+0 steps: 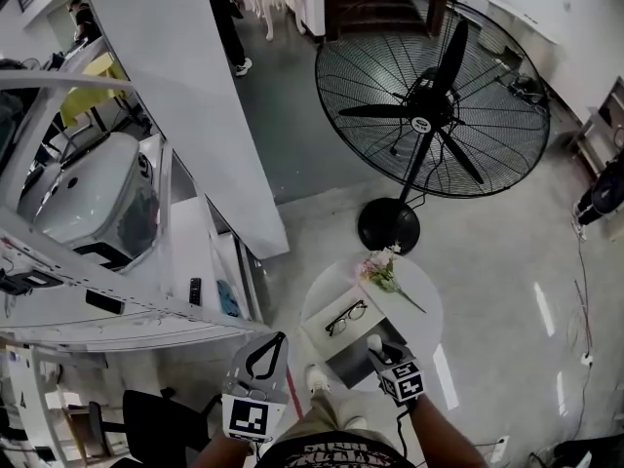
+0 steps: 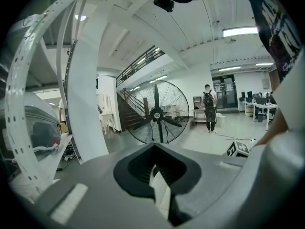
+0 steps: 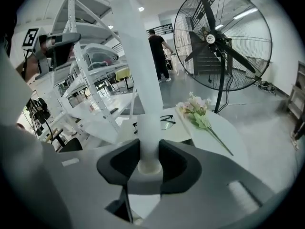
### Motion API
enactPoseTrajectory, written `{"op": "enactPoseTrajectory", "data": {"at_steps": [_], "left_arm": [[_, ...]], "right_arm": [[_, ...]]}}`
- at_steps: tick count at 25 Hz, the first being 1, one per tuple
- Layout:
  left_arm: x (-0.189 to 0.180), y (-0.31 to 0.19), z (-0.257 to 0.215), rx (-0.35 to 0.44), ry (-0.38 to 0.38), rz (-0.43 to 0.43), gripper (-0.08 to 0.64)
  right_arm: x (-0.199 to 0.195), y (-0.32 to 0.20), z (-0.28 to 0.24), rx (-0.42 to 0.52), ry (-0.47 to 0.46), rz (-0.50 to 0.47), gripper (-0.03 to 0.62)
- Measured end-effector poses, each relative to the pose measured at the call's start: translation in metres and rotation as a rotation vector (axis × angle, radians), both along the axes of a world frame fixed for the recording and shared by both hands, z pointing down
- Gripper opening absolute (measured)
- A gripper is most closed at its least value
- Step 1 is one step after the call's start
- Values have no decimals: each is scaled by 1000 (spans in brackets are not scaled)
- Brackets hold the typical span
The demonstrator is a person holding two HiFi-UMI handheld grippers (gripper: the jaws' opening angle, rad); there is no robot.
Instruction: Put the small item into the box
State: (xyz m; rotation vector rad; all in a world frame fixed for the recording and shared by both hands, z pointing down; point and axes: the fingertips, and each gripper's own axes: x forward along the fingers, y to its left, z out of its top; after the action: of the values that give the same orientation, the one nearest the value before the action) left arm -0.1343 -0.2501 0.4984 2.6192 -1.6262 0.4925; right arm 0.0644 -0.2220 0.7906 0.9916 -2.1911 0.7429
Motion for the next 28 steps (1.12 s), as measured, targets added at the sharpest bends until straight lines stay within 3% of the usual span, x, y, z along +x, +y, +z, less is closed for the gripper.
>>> {"op": "enactPoseTrajectory", "data": {"at_steps": [16, 17, 19, 23, 26, 28], "left_arm": [[-12, 8, 14, -36, -16, -19, 2], [-12, 8, 14, -36, -16, -20, 2], [-11, 9, 15, -37, -17, -19, 2], [-5, 8, 7, -18, -4, -8, 2], [1, 11, 4, -10, -6, 6, 2], [4, 13, 2, -5, -4, 9, 2]], "right_arm": [[-1, 8, 75, -140, 121, -42, 157], [-2, 8, 77, -144, 129, -50, 170], [-5, 12, 80, -165, 149, -80, 256], [-6, 21, 80, -173, 165, -105, 284], [-3, 19, 66, -128, 145, -72, 256], [2, 18, 54, -87, 150, -55, 151]]}}
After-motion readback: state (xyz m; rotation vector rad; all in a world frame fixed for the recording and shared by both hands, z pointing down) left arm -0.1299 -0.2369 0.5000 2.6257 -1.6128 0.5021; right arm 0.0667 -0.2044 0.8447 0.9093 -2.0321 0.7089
